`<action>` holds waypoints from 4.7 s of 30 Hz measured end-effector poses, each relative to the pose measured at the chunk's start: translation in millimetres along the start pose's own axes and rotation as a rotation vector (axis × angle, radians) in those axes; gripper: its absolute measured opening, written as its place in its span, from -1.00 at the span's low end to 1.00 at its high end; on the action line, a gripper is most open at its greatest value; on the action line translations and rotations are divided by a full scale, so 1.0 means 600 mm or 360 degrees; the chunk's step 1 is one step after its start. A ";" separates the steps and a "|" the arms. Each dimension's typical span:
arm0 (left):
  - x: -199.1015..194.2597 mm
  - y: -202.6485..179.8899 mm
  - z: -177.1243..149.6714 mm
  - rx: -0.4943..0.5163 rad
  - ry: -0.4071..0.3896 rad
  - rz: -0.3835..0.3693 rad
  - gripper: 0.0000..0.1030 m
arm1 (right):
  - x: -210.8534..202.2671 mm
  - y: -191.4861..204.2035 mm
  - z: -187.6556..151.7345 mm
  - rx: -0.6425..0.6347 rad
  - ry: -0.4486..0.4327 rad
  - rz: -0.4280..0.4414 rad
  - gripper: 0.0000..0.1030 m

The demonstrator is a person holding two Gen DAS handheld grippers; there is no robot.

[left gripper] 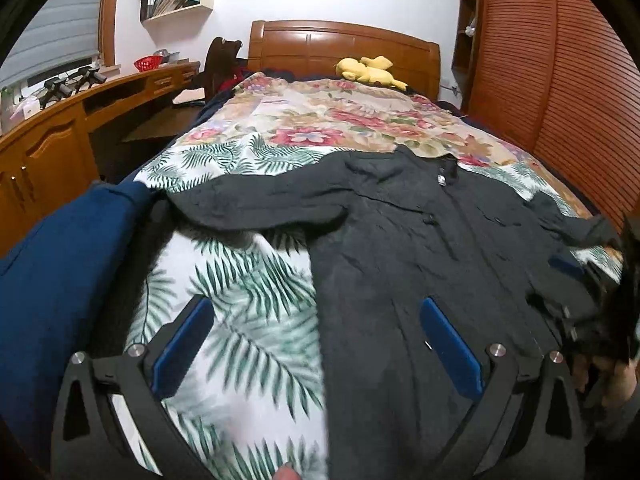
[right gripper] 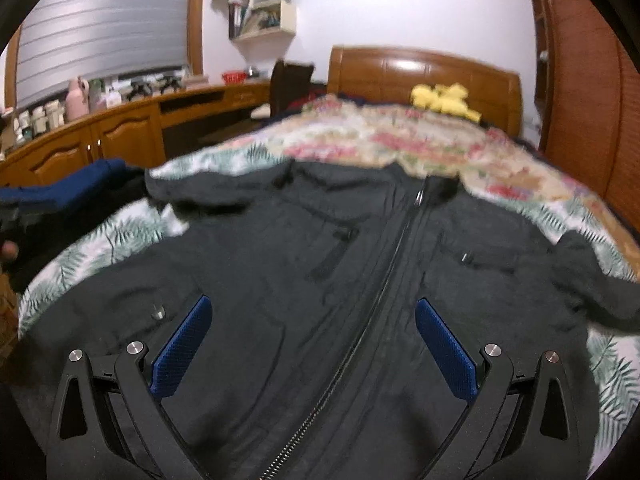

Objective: Fold large clothes
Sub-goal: 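Move the left tool to the jacket sleeve cuff and close on it, then lift the sleeve with the left tool, lay it across the jacket front, release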

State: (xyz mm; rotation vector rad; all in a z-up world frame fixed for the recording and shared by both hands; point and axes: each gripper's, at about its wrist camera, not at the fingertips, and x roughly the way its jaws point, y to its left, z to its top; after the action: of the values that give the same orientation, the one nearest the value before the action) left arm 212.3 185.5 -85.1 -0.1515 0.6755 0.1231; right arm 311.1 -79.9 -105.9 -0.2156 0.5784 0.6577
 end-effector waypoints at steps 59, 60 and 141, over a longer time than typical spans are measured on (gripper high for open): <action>0.163 -0.094 0.138 0.0104 0.0116 -0.0037 -1.00 | -0.007 -0.007 -0.014 -0.0004 0.0014 -0.0065 1.00; 0.165 -0.095 0.130 0.0108 0.0140 -0.0036 -1.00 | -0.005 -0.012 -0.014 0.0012 0.0023 -0.0056 1.00; 0.040 -0.217 0.074 0.0309 0.0061 -0.0180 -0.85 | -0.066 -0.089 -0.035 0.0061 0.0066 -0.0206 1.00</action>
State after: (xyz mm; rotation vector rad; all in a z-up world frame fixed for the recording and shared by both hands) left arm 279.3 67.2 -52.9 -0.0054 0.7118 -0.0542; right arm 310.1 -149.5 -100.0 -0.2292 0.6110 0.5172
